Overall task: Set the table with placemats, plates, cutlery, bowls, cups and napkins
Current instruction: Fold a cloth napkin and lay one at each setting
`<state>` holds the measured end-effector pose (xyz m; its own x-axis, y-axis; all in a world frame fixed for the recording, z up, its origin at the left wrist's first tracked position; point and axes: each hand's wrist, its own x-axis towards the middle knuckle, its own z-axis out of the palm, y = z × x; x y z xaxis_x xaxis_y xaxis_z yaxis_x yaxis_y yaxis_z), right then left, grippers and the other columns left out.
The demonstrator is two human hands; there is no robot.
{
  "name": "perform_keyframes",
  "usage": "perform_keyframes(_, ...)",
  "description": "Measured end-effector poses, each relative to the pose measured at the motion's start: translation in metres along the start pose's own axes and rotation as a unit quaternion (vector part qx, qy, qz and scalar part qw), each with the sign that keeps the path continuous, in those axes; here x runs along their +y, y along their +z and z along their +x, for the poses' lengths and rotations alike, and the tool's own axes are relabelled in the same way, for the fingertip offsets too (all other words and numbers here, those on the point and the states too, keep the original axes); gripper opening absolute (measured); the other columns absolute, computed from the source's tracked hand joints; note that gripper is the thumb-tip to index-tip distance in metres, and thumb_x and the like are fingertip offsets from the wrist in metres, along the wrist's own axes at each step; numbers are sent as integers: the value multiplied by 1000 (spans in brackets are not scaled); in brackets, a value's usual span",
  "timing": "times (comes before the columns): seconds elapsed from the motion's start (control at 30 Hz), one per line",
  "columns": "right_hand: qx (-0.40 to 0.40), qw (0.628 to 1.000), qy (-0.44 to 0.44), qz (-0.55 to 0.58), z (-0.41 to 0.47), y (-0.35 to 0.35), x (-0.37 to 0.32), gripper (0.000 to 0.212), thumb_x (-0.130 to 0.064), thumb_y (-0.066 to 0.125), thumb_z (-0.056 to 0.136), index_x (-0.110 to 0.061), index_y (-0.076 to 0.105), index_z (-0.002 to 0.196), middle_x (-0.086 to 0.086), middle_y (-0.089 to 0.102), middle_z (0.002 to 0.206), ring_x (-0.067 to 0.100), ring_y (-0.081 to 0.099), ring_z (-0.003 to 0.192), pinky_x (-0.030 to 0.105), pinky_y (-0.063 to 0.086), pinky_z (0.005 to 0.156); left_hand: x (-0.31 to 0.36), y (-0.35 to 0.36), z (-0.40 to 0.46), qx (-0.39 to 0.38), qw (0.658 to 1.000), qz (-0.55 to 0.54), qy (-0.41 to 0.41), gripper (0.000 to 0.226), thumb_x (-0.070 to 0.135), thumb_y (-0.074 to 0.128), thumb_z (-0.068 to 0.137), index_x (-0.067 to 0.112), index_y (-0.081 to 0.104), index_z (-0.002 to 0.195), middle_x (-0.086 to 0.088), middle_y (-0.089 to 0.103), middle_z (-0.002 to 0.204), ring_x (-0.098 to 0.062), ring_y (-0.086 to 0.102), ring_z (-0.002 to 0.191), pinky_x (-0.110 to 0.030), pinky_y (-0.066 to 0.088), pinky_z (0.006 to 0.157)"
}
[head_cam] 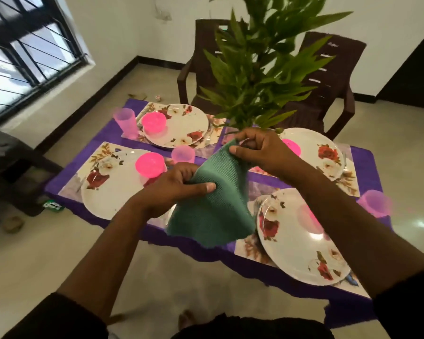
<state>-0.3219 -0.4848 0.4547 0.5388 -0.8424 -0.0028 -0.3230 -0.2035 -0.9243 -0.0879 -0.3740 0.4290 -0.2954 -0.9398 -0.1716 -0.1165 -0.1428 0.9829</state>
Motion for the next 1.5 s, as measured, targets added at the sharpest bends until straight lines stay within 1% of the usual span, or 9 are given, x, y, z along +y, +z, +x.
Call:
perform_keyframes(0.23, 100, 970, 192, 111, 17, 109, 0, 34, -52, 48, 104, -24, 63, 118, -5, 68, 104, 12, 63, 88, 23, 52, 64, -8, -78, -41, 45, 972, -230, 17, 45, 16, 65, 96, 6, 58, 139, -13, 67, 136, -29, 64, 128, -34, 57, 97)
perform_keyframes(0.37, 16, 926, 238, 292, 21, 155, -7, 65, -70, 24, 100, -27, 58, 136, 6, 72, 122, 24, 70, 110, 43, 56, 93, -22, -111, -60, 101, 952, -286, 33, 46, 12, 59, 99, 4, 52, 144, -15, 64, 141, -32, 62, 130, -40, 57, 101)
perform_keyframes(0.53, 9, 945, 123, 303, 41, 180, -19, 49, -56, 62, 90, -36, 57, 135, 0, 70, 127, 25, 68, 115, 37, 58, 90, -36, -143, -77, 204, 927, -315, -2, 30, 14, 53, 103, 12, 61, 132, -7, 72, 128, -25, 69, 120, -33, 62, 86)
perform_keyframes(0.67, -43, 960, 61, 268, 67, 196, -23, 37, -13, 72, 93, -27, 68, 126, 0, 75, 112, 14, 68, 104, 28, 55, 80, -45, -168, -86, 245, 934, -246, -84, 32, 22, 62, 100, 21, 60, 132, 3, 74, 126, -21, 71, 116, -37, 63, 87)
perform_keyframes(0.77, -54, 970, 30, 235, 83, 211, -27, 33, 2, 68, 93, -18, 73, 119, -1, 75, 111, 8, 68, 101, 22, 54, 78, -49, -188, -90, 255, 947, -127, -150, 41, 26, 70, 96, 23, 57, 135, 5, 70, 129, -22, 66, 121, -39, 60, 97)
perform_keyframes(0.87, -45, 978, 30, 203, 100, 227, -26, 37, 8, 66, 91, -16, 73, 118, -2, 75, 111, 9, 68, 101, 24, 54, 77, -53, -205, -92, 324, 931, -45, -163, 44, 23, 78, 90, 23, 59, 130, 4, 67, 127, -20, 66, 116, -30, 62, 86)
perform_keyframes(1.0, -27, 989, 37, 140, 127, 244, -27, 36, 2, 70, 91, -24, 74, 115, -4, 73, 117, 15, 66, 110, 23, 55, 77, -60, -229, -89, 418, 892, 18, -172, 51, 23, 87, 82, 30, 54, 121, 0, 69, 118, -19, 73, 100, -28, 63, 76)
perform_keyframes(1.17, -7, 998, 10, 54, 164, 249, -25, 27, -17, 76, 91, -31, 74, 113, -12, 72, 118, 9, 66, 110, 31, 62, 88, -61, -261, -74, 391, 898, 137, -149, 39, 18, 90, 79, 30, 66, 108, 5, 73, 110, -18, 74, 95, -35, 65, 80)
perform_keyframes(1.5, 33, 984, -97, -147, 237, 242, -29, 16, -28, 81, 85, -25, 79, 100, -12, 76, 97, 5, 67, 89, 36, 60, 82, -67, -318, -25, 399, 869, 260, -134, 23, 22, 77, 92, 25, 77, 115, 9, 73, 104, -7, 72, 81, -9, 54, 61)
